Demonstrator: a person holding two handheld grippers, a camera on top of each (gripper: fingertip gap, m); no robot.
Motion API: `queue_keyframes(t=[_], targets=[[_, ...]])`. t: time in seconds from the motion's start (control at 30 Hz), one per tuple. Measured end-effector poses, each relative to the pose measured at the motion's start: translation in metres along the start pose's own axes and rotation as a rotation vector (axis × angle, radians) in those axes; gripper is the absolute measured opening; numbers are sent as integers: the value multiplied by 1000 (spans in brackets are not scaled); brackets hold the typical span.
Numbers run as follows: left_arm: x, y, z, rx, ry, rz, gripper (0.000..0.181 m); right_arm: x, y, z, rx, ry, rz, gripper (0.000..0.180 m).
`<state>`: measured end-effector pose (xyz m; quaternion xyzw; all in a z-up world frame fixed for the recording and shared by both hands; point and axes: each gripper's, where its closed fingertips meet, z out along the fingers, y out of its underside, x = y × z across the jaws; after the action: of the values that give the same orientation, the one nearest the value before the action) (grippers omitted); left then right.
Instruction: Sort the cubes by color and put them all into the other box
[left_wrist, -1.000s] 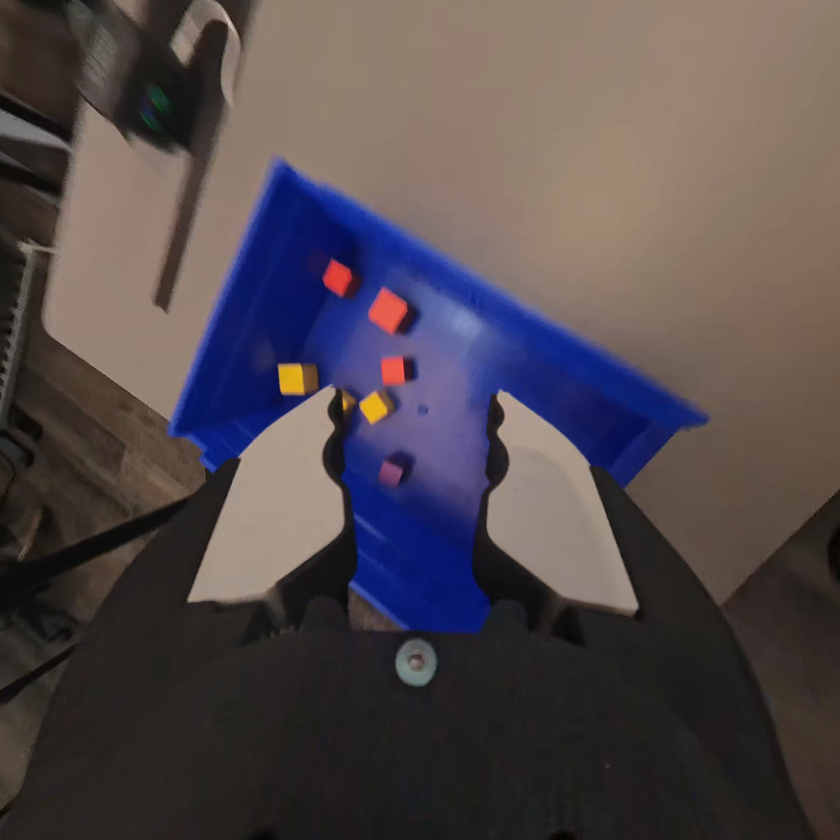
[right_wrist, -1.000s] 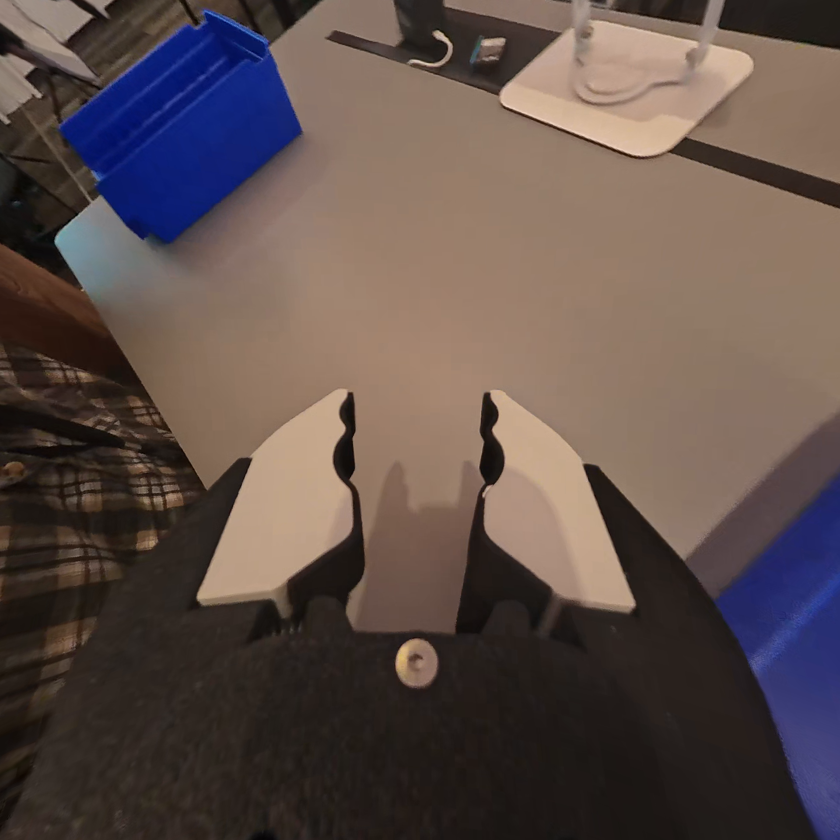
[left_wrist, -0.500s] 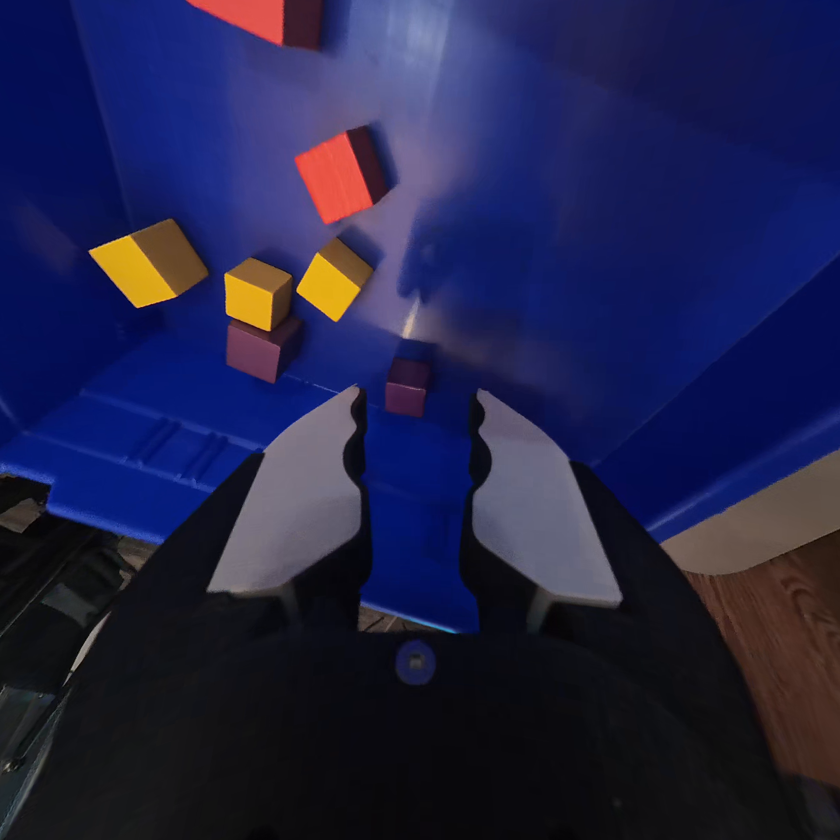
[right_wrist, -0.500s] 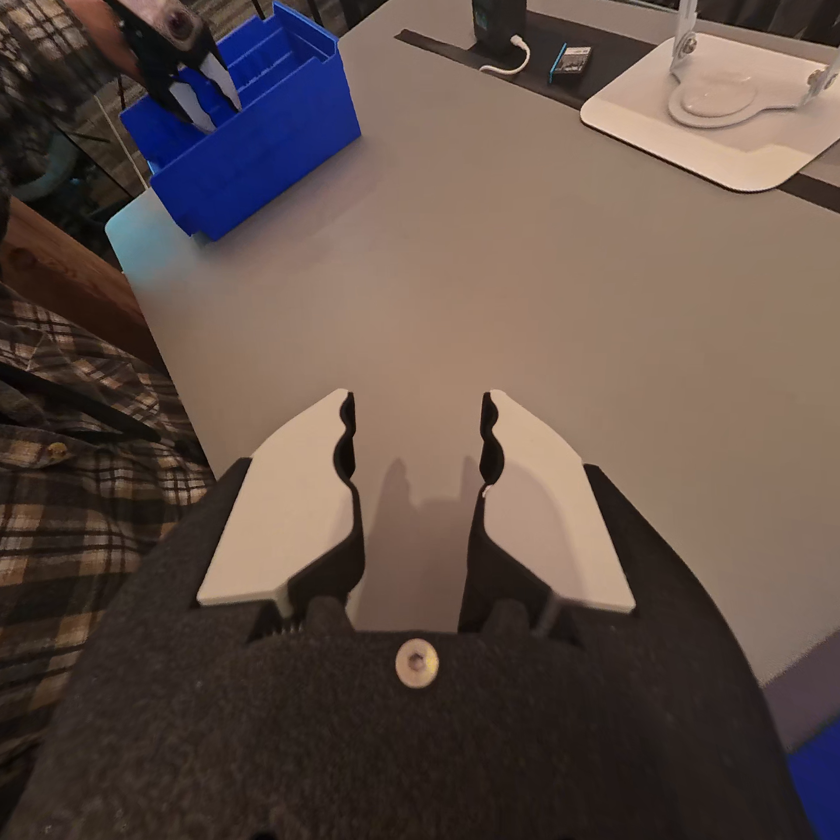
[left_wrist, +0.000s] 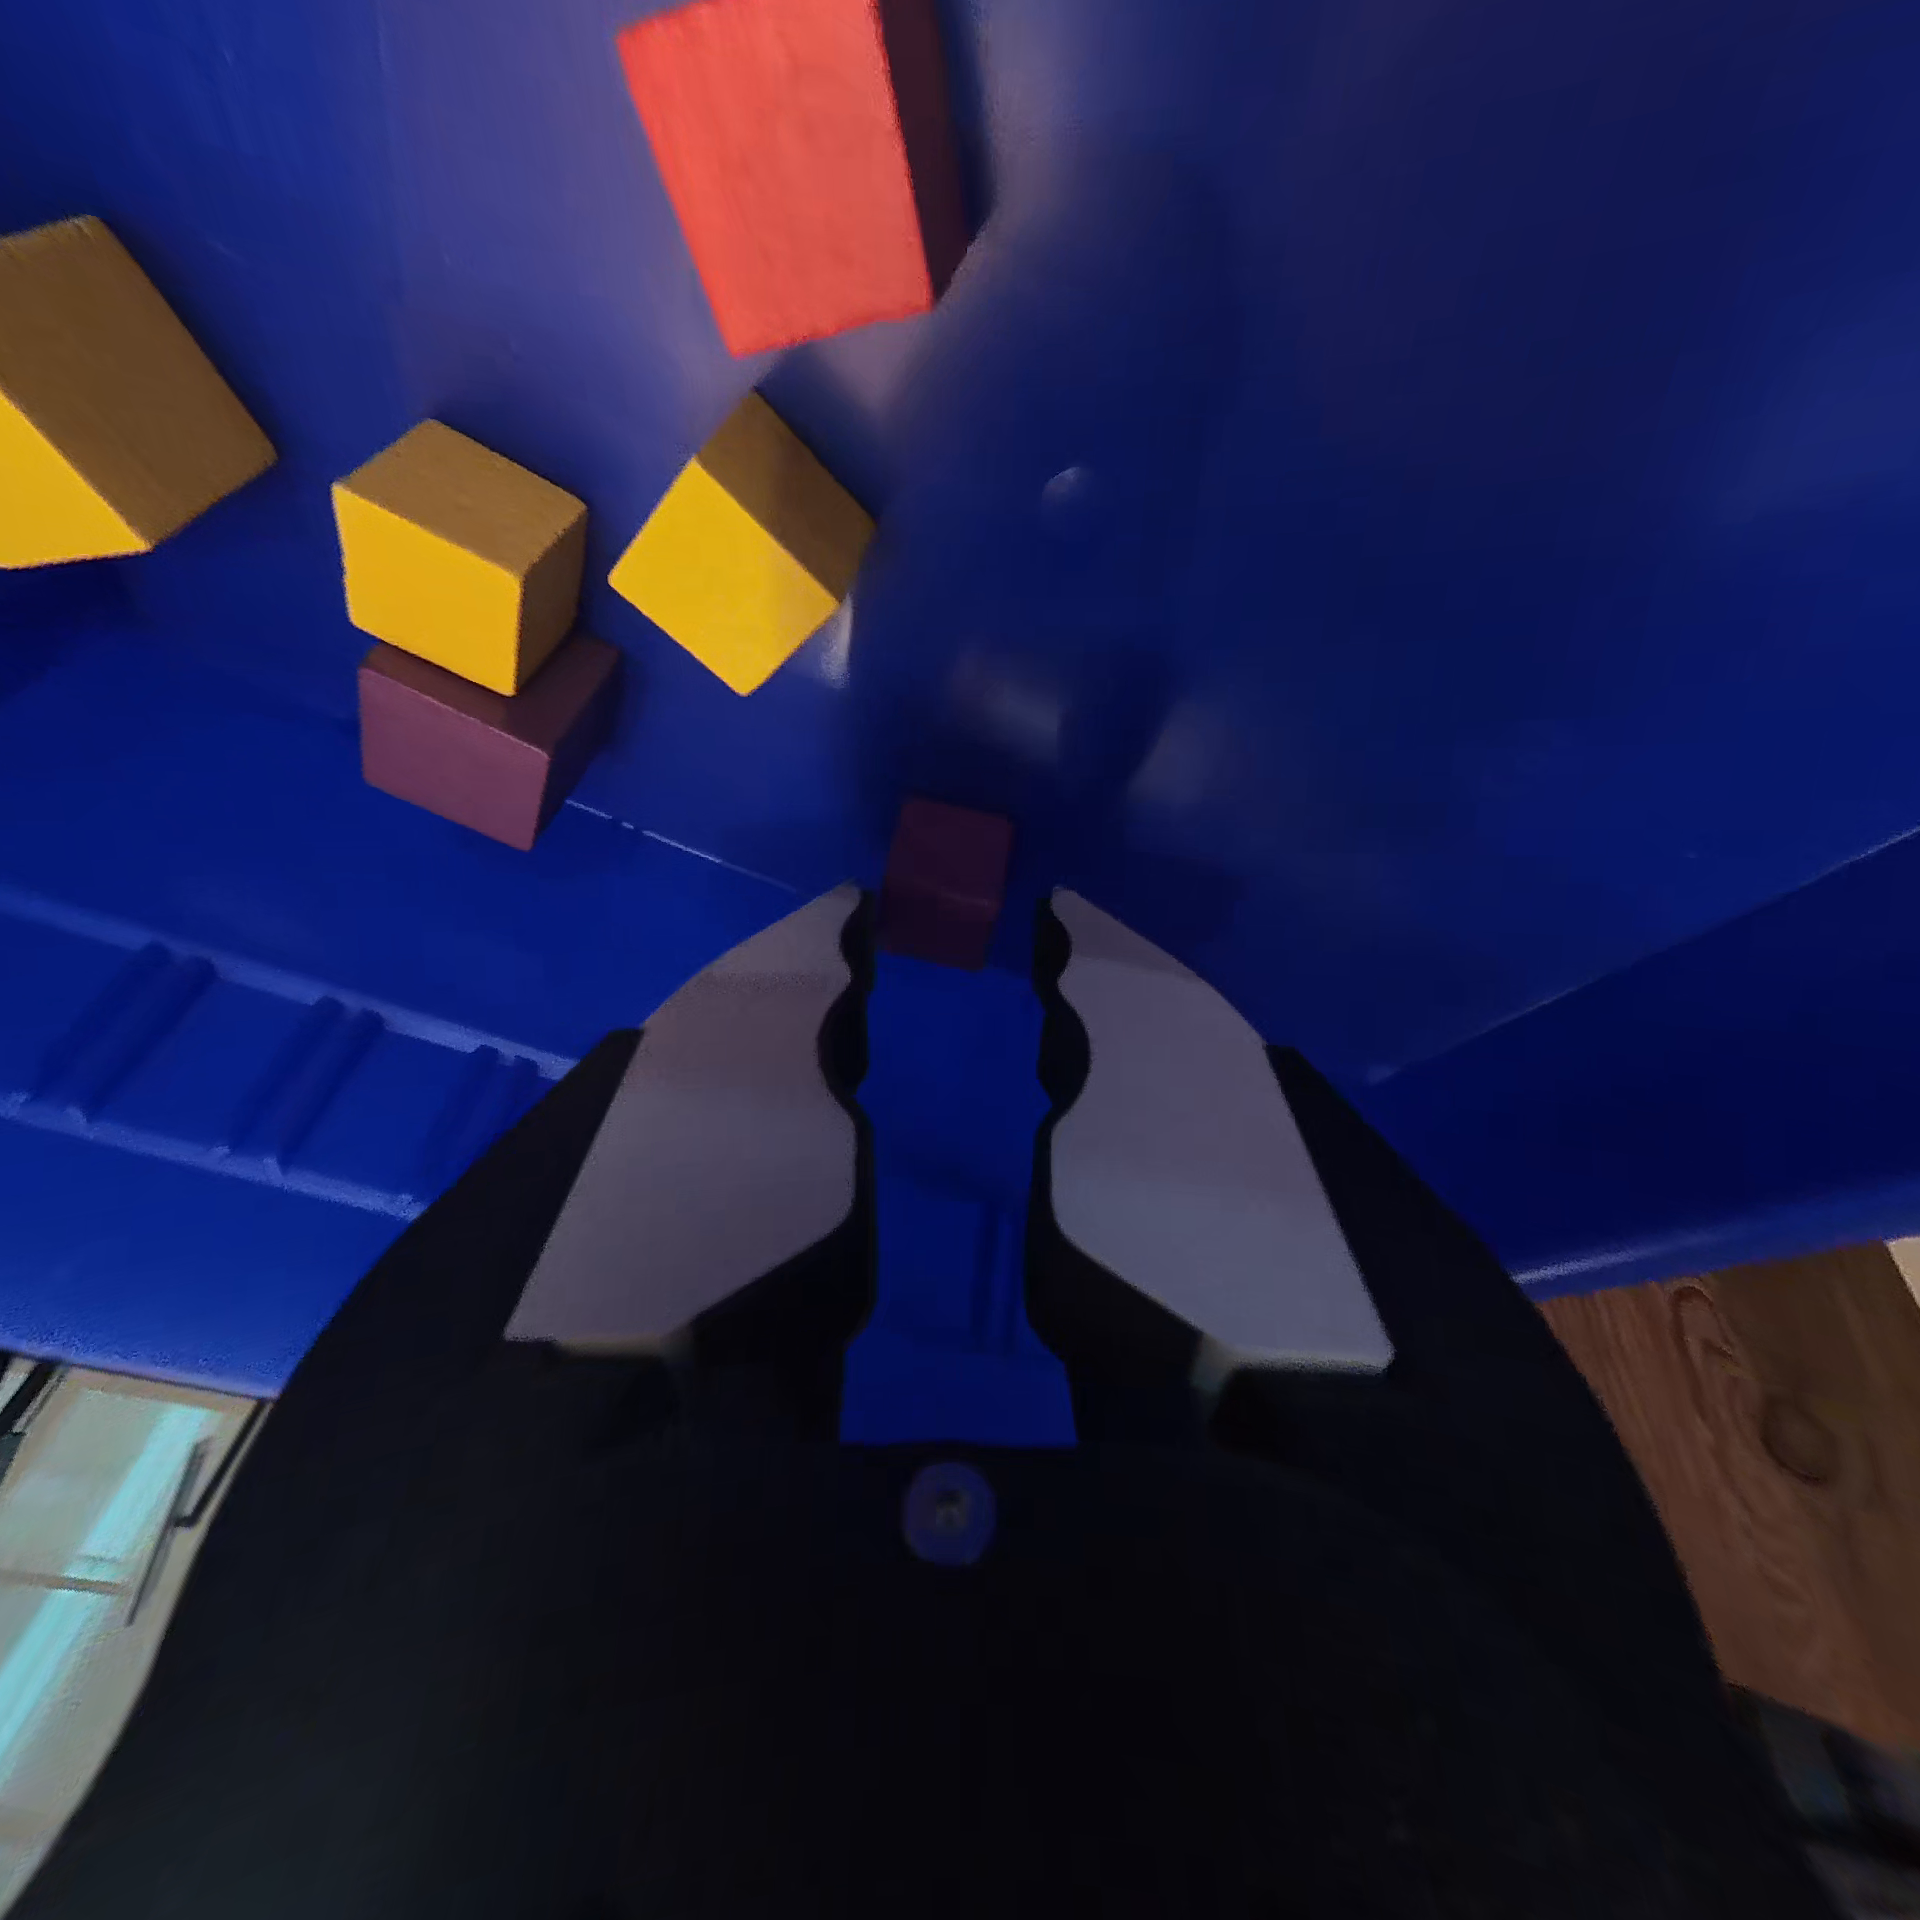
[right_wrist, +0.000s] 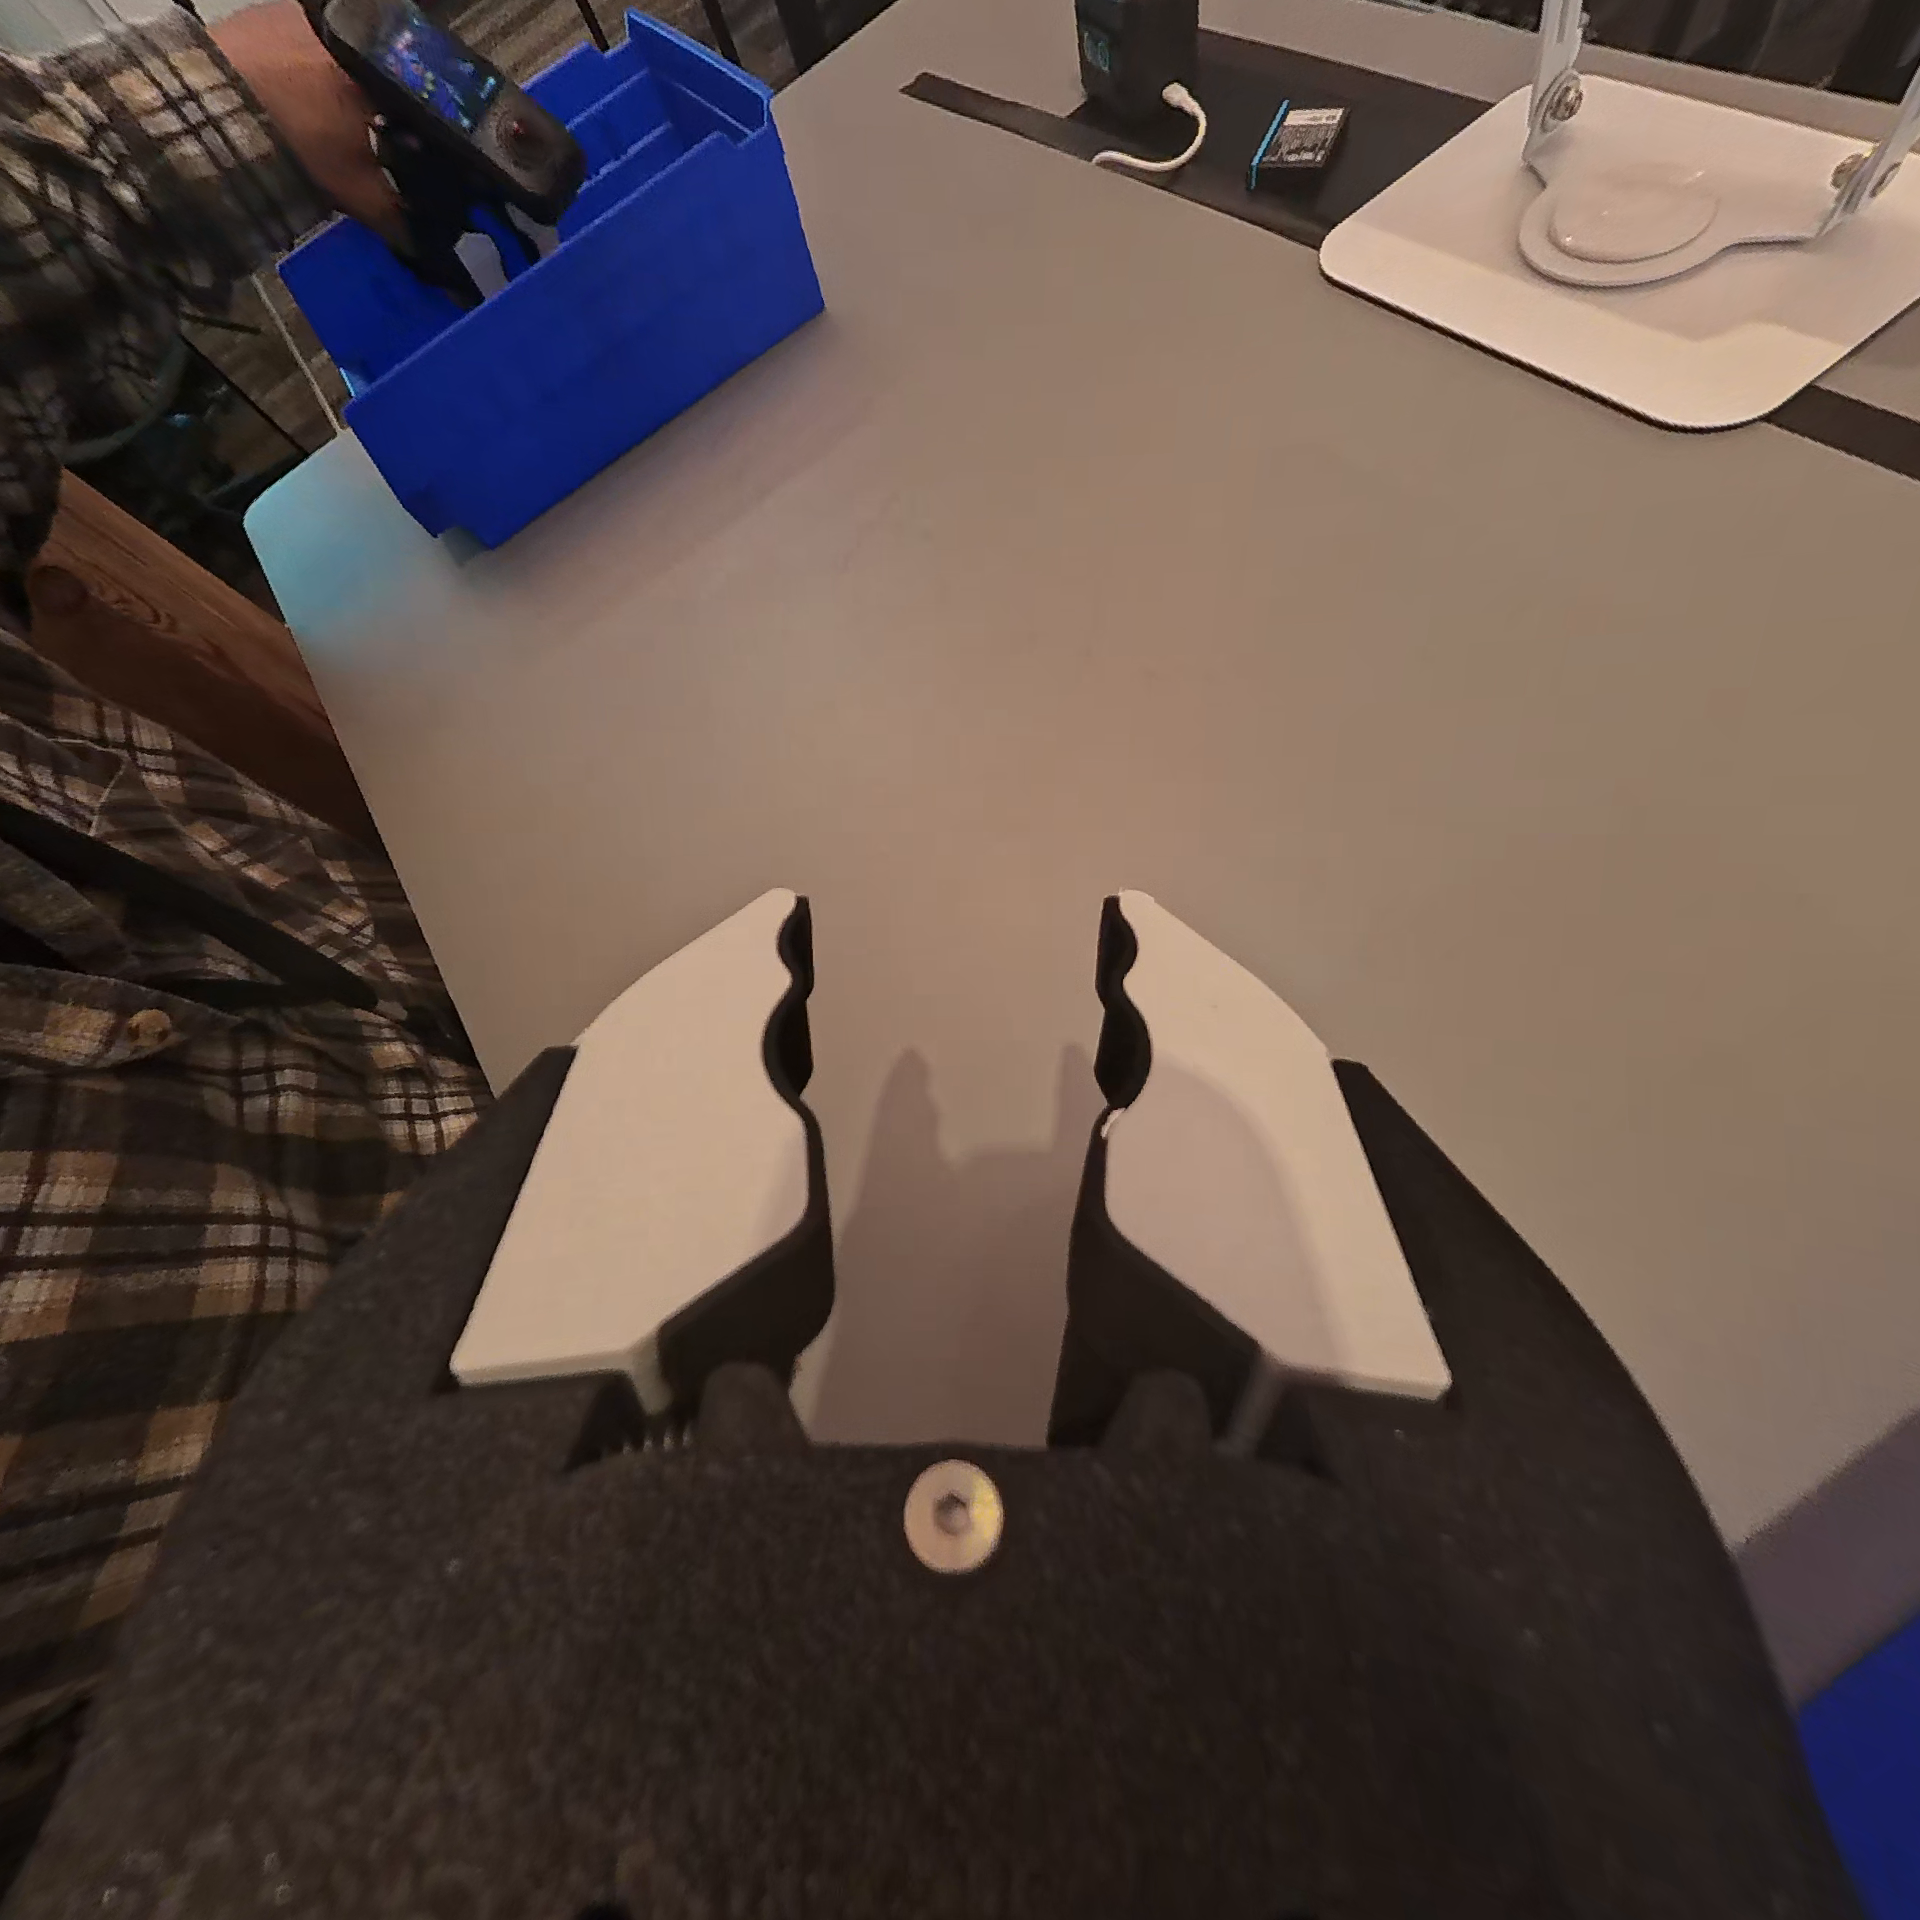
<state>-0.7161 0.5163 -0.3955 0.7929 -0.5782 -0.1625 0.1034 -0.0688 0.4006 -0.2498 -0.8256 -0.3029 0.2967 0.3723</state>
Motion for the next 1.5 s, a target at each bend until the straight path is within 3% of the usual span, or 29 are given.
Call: queue_keyframes(t=[0.27, 0.4, 0.5, 0.63, 0.77, 0.93, 1.17, 1.33, 1.5], targets=[[-7, 1, -15, 59, -10, -114, 23, -2, -1, -7, 37, 4, -14, 50], [-24, -1, -62, 253, -86, -232, 22, 0, 4, -11, 73, -13, 21, 50], [-35, -17, -119, 477, -162, -295, 22, 2, 5, -14, 118, -33, 60, 50], [-31, -73, -227, 861, -265, -273, 22, 1, -5, -13, 196, -80, 111, 51], [11, -155, -332, 1213, -322, -115, 21, -6, -22, -2, 247, -155, 148, 51], [86, -254, -412, 1518, -324, 127, 21, -22, -54, 12, 297, -262, 201, 52], [157, -336, -436, 1777, -241, 329, 22, -31, -88, 8, 384, -422, 377, 54], [187, -363, -435, 1886, -175, 412, 21, -40, -95, 16, 373, -539, 477, 54], [205, -377, -430, 1890, -141, 467, 22, -54, -98, 31, 329, -616, 518, 54]])
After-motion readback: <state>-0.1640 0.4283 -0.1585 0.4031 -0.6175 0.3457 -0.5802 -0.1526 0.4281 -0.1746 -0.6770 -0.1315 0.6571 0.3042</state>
